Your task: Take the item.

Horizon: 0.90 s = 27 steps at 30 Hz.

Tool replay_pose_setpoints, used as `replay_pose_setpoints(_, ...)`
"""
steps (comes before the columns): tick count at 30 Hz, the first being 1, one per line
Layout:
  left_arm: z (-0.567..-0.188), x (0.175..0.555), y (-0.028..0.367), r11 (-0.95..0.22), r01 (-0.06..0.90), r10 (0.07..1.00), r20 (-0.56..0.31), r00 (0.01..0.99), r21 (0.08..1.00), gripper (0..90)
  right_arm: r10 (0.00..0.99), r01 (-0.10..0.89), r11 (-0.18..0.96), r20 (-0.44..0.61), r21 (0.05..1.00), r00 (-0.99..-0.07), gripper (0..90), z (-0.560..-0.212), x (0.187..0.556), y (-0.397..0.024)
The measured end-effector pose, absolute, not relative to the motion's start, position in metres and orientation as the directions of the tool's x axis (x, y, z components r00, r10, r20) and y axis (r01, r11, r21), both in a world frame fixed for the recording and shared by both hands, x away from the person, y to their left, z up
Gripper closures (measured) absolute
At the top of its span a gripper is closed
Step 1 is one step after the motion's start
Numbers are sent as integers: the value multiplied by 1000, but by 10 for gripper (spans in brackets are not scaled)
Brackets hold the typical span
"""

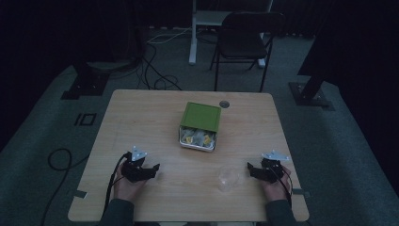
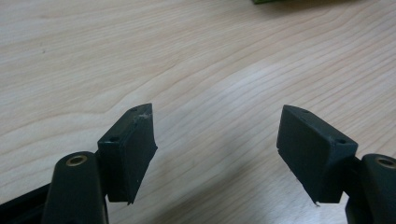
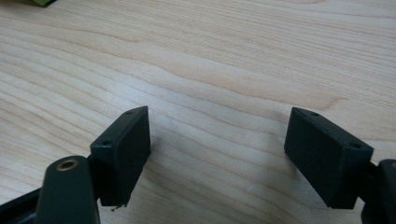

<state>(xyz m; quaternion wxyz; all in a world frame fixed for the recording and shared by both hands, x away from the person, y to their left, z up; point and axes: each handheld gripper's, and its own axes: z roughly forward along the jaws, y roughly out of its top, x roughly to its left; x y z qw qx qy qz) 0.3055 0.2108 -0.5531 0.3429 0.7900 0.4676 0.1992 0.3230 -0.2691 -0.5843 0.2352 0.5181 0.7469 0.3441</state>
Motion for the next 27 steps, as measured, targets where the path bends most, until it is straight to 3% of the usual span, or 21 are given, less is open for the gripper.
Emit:
replay_pose_setpoints(12, -539, 309, 192, -354, 566, 837, -18, 547, 745, 309, 936, 612, 227, 5, 758, -353, 223, -584, 323, -269)
replay_pose_setpoints(27, -519, 319, 138, -412, 483, 754, -9, 657, 773, 342, 935, 613, 227, 6, 757, -354, 220, -584, 323, -269)
